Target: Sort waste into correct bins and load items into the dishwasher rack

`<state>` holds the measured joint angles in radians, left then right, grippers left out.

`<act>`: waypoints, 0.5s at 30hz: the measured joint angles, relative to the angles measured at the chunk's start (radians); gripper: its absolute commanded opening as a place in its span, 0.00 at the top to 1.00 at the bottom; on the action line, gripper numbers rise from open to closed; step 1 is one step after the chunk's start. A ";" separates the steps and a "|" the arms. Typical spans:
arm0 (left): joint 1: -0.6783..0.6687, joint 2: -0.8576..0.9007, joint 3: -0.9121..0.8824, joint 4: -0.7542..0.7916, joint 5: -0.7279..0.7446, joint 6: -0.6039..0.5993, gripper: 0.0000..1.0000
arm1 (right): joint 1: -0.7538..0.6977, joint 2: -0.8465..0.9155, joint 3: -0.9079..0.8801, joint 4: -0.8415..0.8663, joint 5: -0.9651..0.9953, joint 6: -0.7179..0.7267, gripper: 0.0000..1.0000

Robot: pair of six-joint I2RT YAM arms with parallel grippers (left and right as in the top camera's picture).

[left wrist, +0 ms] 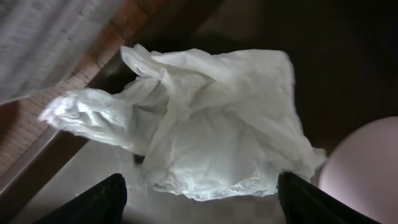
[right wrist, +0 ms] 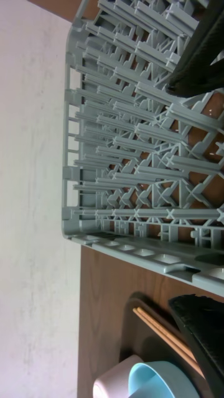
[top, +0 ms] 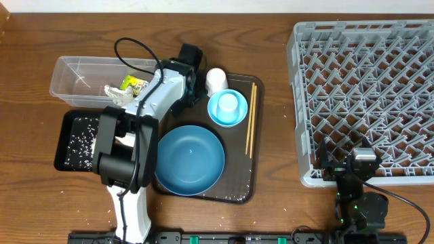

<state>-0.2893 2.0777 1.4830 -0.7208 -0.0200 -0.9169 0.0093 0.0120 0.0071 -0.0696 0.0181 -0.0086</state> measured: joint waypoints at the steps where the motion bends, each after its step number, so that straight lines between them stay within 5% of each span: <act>1: -0.001 0.004 0.000 0.000 -0.001 0.000 0.28 | 0.000 0.000 0.000 0.000 0.000 0.000 0.01; 6: -0.002 0.005 0.000 0.001 -0.002 -0.005 0.67 | 0.000 0.000 0.000 0.000 0.000 0.000 0.01; 8: -0.002 0.005 0.000 0.001 -0.001 -0.008 0.91 | 0.000 0.000 0.000 0.000 0.000 0.000 0.01; 15: -0.003 0.001 0.000 -0.024 0.002 0.001 0.94 | 0.000 0.000 0.000 0.000 0.000 0.000 0.01</act>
<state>-0.2920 2.0789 1.4826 -0.7444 -0.0177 -0.9161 0.0093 0.0120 0.0071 -0.0696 0.0181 -0.0086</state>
